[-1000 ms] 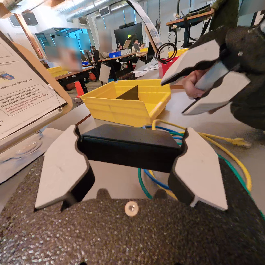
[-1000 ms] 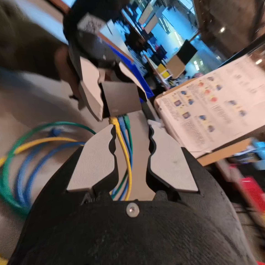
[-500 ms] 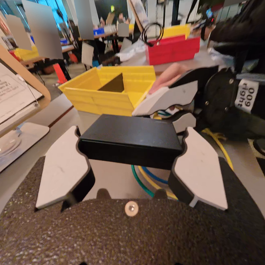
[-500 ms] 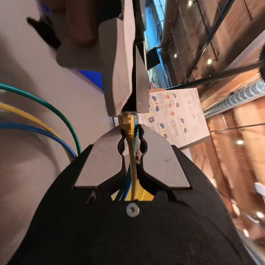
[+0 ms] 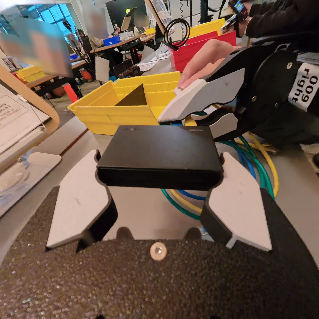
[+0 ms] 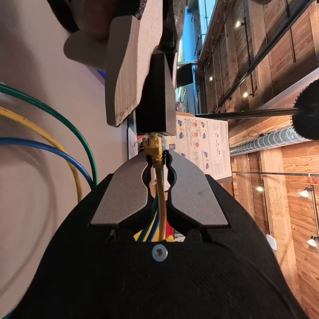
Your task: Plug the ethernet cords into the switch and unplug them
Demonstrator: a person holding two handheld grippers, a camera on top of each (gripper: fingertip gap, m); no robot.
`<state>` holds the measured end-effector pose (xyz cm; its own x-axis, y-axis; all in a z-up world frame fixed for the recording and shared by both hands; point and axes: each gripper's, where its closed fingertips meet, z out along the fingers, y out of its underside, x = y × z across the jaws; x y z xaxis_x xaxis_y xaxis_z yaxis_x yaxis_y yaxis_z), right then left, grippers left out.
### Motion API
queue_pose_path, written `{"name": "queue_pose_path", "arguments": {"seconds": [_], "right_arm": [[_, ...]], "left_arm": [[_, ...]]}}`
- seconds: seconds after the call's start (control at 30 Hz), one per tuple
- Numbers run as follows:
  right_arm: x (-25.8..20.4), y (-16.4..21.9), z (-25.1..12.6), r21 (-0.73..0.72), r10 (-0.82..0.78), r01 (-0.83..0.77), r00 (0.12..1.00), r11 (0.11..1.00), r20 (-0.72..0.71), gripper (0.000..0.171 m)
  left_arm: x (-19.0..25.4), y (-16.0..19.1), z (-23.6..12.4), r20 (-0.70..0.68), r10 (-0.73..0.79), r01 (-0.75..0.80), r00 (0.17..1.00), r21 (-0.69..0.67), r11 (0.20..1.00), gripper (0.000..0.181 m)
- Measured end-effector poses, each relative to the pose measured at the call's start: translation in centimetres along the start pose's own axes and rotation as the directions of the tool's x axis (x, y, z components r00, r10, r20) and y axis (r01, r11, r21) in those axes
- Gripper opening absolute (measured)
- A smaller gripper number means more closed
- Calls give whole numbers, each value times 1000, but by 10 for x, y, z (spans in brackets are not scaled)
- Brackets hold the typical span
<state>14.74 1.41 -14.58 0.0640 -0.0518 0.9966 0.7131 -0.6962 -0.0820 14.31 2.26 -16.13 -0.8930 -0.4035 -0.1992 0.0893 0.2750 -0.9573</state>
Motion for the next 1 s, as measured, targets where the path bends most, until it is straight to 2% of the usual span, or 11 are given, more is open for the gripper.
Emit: {"name": "queue_pose_path", "arguments": {"seconds": [0.07,0.17,0.27,0.37,0.5,0.6,0.67,0.73,0.87,1.0], "right_arm": [[-1,0,0,-5,-12,12,1000,1000,8,13],[-3,-2,-2,-4,-120,120,993,993,24,11],[0,-5,-4,12,-128,127,992,992,13,10],[3,-10,-3,20,-138,138,990,990,-2,10],[1,-6,-3,2,-141,141,990,990,14,10],[2,-2,-2,-19,-133,134,991,991,28,11],[1,3,-3,-30,-133,135,990,990,45,12],[1,6,-5,-14,-109,109,994,994,33,14],[3,12,-4,-29,-68,69,997,997,30,30],[-2,18,-2,-46,-28,30,999,998,46,38]], "left_arm": [[1,3,1,-18,-39,39,999,1,999,123],[5,10,1,-45,-61,59,997,-31,998,124],[8,3,-2,-74,-67,66,995,-10,998,124],[13,-3,-3,-118,-68,68,991,-4,998,133],[10,2,2,-74,-43,39,996,-62,997,136],[7,-2,5,-41,-28,27,999,-38,999,135],[6,11,9,-23,-4,2,1000,-112,994,133],[6,18,12,-7,4,-5,1000,-103,995,130],[8,23,19,10,-80,80,997,-29,996,129],[6,25,23,16,-117,117,993,11,993,129]]}}
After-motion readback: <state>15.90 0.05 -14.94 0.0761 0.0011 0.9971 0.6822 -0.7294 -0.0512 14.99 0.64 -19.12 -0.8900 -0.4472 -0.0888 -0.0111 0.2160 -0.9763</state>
